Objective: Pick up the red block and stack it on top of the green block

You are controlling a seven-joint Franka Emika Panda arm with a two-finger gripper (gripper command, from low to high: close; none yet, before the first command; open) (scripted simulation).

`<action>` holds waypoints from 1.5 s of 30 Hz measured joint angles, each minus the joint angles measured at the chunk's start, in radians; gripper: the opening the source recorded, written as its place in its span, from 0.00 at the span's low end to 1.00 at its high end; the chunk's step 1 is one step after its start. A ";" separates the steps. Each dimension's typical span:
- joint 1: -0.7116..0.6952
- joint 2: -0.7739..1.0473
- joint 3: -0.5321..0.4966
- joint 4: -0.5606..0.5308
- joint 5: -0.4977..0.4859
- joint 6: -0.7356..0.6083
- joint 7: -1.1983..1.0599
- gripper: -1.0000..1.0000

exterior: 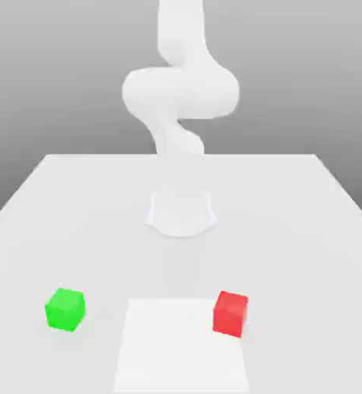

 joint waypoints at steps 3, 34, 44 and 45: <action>-0.034 0.098 0.068 -0.057 -0.040 0.055 0.094 0.50; -0.037 0.846 0.210 -0.422 -0.085 0.554 0.583 0.50; 0.053 0.968 0.087 -0.412 -0.214 0.653 0.674 0.00; 0.053 0.968 0.087 -0.412 -0.215 0.654 0.674 0.00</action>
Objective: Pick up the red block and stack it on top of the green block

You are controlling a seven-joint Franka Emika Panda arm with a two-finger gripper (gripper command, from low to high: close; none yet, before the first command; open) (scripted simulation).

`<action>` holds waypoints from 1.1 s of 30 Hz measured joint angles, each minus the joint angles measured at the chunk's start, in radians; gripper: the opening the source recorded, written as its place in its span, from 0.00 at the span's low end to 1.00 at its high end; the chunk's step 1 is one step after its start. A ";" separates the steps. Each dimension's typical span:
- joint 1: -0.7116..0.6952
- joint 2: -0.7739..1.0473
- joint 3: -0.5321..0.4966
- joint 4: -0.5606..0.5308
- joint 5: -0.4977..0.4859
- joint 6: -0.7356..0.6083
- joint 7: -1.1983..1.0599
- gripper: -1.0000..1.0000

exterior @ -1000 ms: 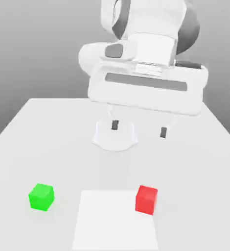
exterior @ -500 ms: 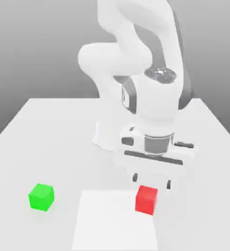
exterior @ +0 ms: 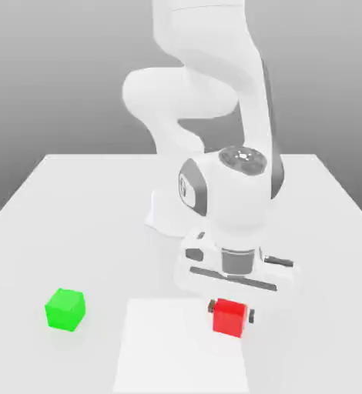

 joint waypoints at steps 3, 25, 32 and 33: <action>0.003 0.003 -0.004 0.000 -0.005 0.003 0.003 0.00; -0.178 -0.277 -0.034 -0.031 0.240 -0.244 -0.005 0.00; -0.494 -0.303 -0.173 0.008 0.236 -0.307 0.294 0.00; -0.525 -0.282 -0.188 0.020 0.236 -0.297 0.340 0.00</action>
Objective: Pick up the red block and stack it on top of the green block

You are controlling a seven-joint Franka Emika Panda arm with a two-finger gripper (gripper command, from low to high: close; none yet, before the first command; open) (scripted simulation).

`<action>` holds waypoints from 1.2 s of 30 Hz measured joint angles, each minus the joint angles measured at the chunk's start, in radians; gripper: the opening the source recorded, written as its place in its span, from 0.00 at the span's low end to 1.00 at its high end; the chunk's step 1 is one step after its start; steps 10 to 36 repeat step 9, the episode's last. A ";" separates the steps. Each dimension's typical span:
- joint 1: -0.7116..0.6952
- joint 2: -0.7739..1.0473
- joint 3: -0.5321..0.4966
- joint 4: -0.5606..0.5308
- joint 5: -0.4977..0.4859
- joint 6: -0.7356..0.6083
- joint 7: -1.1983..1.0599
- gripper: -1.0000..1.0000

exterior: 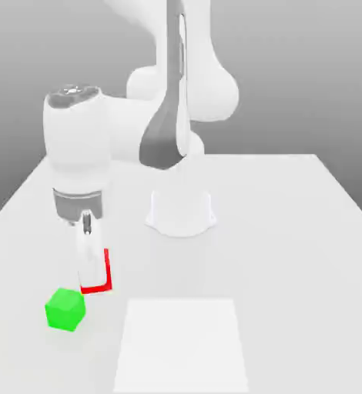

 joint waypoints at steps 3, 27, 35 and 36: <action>-0.047 0.077 0.008 0.013 0.002 0.065 0.039 0.00; -0.034 0.163 0.022 0.016 0.012 0.147 0.037 1.00; -0.034 0.163 0.022 0.016 0.012 0.147 0.037 1.00; -0.034 0.163 0.022 0.016 0.012 0.147 0.037 1.00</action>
